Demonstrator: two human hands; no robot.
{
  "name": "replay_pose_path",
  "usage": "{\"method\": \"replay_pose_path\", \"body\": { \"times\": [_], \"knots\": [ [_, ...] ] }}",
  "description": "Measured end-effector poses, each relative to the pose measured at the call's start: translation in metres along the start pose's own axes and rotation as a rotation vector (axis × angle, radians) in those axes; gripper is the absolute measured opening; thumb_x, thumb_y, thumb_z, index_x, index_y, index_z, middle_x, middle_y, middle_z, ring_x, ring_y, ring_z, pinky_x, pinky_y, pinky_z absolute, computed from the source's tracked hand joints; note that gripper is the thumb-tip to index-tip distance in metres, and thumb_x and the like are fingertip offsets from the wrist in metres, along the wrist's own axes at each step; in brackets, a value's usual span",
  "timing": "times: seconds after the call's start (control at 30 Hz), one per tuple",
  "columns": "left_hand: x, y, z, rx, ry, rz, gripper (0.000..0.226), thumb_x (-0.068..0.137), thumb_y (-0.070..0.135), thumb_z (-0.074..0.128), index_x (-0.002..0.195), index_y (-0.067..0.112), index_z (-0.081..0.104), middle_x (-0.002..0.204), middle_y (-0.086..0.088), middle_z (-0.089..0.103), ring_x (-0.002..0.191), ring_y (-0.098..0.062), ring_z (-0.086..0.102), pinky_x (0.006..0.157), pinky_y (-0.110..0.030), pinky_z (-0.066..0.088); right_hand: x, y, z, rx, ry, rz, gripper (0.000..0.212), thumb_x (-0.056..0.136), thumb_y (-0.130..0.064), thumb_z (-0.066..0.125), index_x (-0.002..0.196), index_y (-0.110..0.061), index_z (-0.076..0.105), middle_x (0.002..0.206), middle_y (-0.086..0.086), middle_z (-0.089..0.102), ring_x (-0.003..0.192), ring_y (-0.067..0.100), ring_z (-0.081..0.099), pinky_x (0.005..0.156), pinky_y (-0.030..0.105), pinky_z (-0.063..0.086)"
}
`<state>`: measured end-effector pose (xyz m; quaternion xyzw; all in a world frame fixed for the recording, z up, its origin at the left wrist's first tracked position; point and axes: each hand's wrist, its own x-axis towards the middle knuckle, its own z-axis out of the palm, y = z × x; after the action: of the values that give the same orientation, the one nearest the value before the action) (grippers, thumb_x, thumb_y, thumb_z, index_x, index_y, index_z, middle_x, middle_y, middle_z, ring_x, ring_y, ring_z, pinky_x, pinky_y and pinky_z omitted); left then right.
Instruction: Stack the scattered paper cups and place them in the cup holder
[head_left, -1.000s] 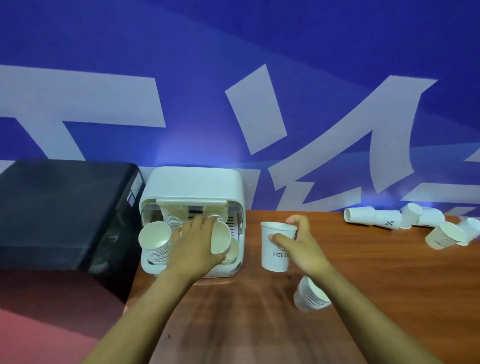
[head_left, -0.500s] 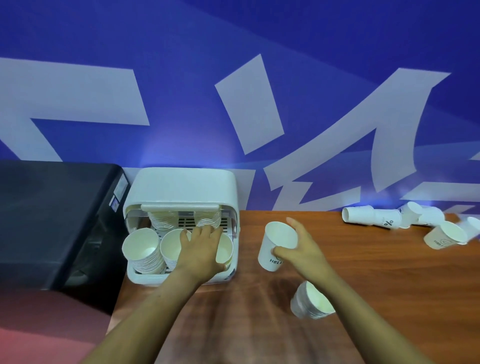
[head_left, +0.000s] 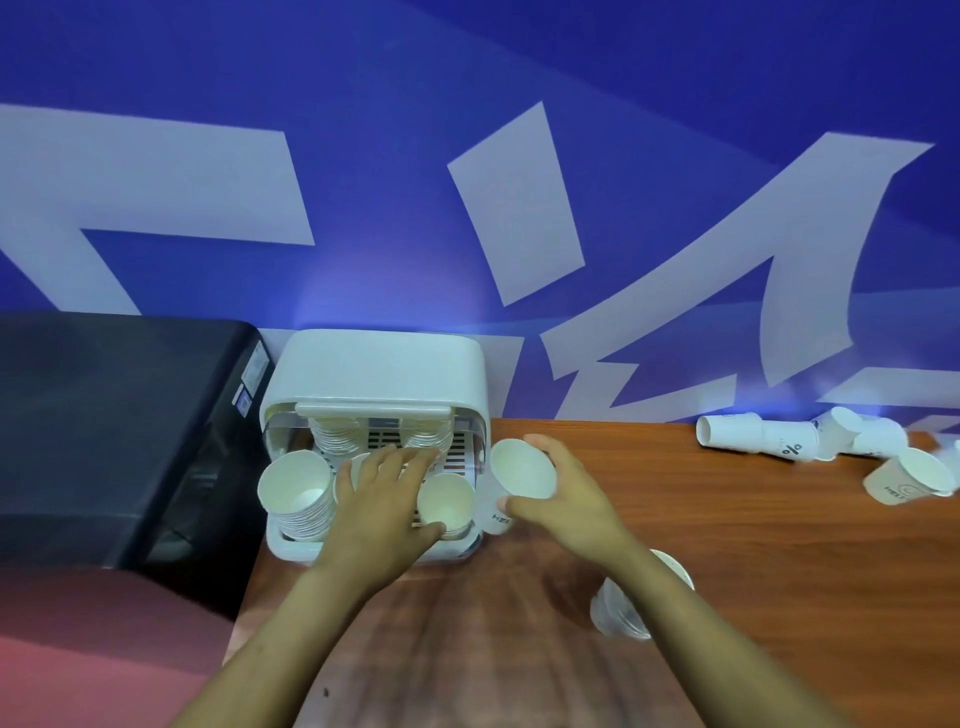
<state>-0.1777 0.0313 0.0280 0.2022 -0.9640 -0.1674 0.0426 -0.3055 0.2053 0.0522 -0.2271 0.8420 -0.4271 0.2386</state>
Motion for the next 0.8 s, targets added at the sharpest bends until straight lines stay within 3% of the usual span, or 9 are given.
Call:
{"method": "replay_pose_path", "body": {
  "times": [0.2, 0.37, 0.47, 0.6, 0.67, 0.8],
  "knots": [
    [-0.015, -0.021, -0.013, -0.074, 0.090, -0.010, 0.077, 0.075, 0.042, 0.074, 0.142, 0.024, 0.039, 0.139, 0.004, 0.045, 0.130, -0.021, 0.037, 0.106, -0.035, 0.031, 0.012, -0.014, 0.044, 0.023, -0.013, -0.066, 0.081, 0.064, -0.019, 0.085, 0.132, -0.026, 0.041, 0.129, -0.010, 0.042, 0.114, 0.007, 0.042, 0.088, 0.017, 0.034],
    [-0.017, -0.024, -0.018, -0.104, 0.102, -0.017, 0.075, 0.077, 0.038, 0.072, 0.143, 0.024, 0.038, 0.139, 0.004, 0.045, 0.130, -0.021, 0.036, 0.104, -0.035, 0.034, 0.016, -0.013, 0.062, -0.064, 0.011, -0.078, 0.081, 0.067, -0.022, 0.083, 0.135, -0.026, 0.039, 0.127, -0.009, 0.039, 0.108, 0.004, 0.040, 0.087, 0.014, 0.032],
    [-0.016, -0.023, -0.020, -0.114, 0.102, -0.015, 0.074, 0.078, 0.038, 0.071, 0.143, 0.023, 0.038, 0.139, 0.004, 0.045, 0.130, -0.020, 0.036, 0.104, -0.034, 0.035, 0.019, -0.005, 0.069, -0.104, -0.036, -0.016, 0.085, 0.065, -0.025, 0.084, 0.138, -0.026, 0.038, 0.132, -0.003, 0.038, 0.116, 0.011, 0.043, 0.089, 0.016, 0.033],
    [-0.016, -0.020, -0.025, -0.115, 0.090, -0.022, 0.074, 0.081, 0.039, 0.068, 0.144, 0.025, 0.033, 0.141, 0.007, 0.041, 0.131, -0.018, 0.035, 0.105, -0.031, 0.033, 0.021, 0.005, 0.075, -0.232, -0.162, 0.092, 0.091, 0.066, -0.038, 0.083, 0.142, -0.023, 0.035, 0.136, 0.003, 0.034, 0.128, 0.018, 0.041, 0.103, 0.022, 0.034],
    [-0.016, -0.019, -0.028, -0.120, 0.090, -0.027, 0.074, 0.081, 0.040, 0.067, 0.145, 0.027, 0.032, 0.141, 0.008, 0.041, 0.130, -0.017, 0.035, 0.105, -0.030, 0.033, 0.021, 0.004, 0.073, -0.240, -0.210, 0.123, 0.085, 0.072, -0.038, 0.079, 0.143, -0.022, 0.035, 0.137, 0.005, 0.034, 0.129, 0.018, 0.039, 0.099, 0.020, 0.032],
    [-0.019, -0.012, -0.036, -0.134, 0.087, -0.040, 0.072, 0.084, 0.040, 0.063, 0.146, 0.028, 0.029, 0.143, 0.009, 0.039, 0.132, -0.016, 0.034, 0.106, -0.030, 0.033, 0.014, -0.006, 0.056, -0.183, -0.177, 0.118, 0.083, 0.078, -0.036, 0.074, 0.147, -0.022, 0.029, 0.144, 0.005, 0.030, 0.130, 0.022, 0.042, 0.106, 0.028, 0.035]
  ]
}}
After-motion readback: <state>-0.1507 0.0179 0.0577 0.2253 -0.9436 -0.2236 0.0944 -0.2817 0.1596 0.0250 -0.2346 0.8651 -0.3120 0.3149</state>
